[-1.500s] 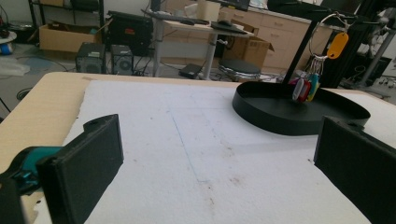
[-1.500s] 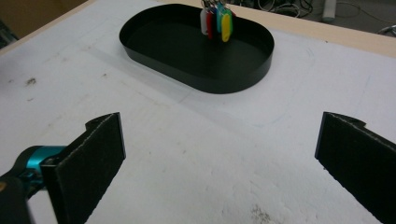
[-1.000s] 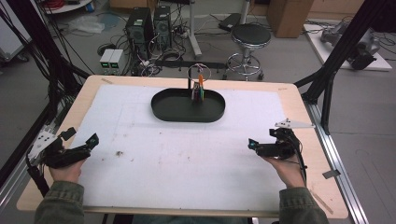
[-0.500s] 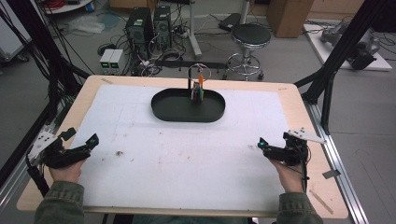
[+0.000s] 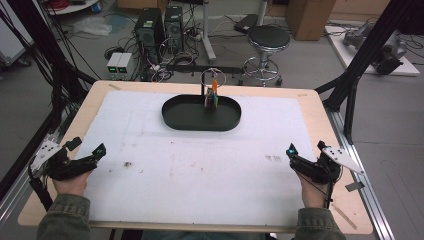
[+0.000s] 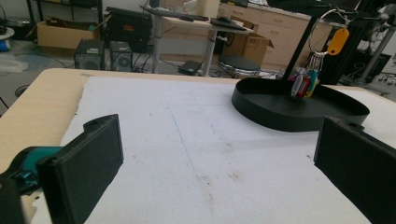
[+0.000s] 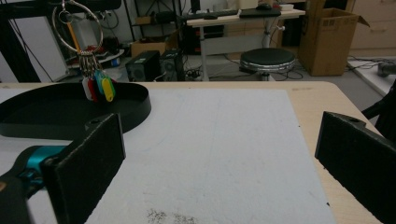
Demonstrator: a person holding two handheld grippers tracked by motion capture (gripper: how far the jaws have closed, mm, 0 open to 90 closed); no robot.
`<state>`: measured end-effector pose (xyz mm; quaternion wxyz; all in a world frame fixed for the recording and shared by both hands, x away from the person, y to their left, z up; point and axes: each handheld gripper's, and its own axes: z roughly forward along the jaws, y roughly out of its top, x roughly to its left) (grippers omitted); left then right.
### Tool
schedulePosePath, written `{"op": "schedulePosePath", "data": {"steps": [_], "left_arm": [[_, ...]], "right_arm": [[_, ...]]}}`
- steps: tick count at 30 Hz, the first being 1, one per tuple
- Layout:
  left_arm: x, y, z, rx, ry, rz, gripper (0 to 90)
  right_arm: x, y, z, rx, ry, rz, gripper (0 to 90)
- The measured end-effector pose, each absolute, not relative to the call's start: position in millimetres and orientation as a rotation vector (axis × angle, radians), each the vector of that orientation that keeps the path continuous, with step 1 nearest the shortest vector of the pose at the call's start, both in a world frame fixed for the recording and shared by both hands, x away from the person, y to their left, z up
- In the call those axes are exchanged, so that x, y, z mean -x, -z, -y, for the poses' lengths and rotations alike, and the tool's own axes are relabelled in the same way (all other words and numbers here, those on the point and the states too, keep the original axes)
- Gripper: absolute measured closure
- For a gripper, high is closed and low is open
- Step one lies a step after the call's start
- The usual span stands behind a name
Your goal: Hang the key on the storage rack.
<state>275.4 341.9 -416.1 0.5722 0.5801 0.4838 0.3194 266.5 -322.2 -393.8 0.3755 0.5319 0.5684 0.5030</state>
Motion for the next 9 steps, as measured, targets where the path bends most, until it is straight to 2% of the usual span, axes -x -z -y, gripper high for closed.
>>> {"op": "schedulePosePath", "data": {"steps": [9], "left_arm": [[-276.0,416.5,-342.3,-1.357,-0.747,-1.134,1.8]], "right_arm": [[-264.3,395.4,320.0,-1.347,-1.274,-1.466,0.5]]}}
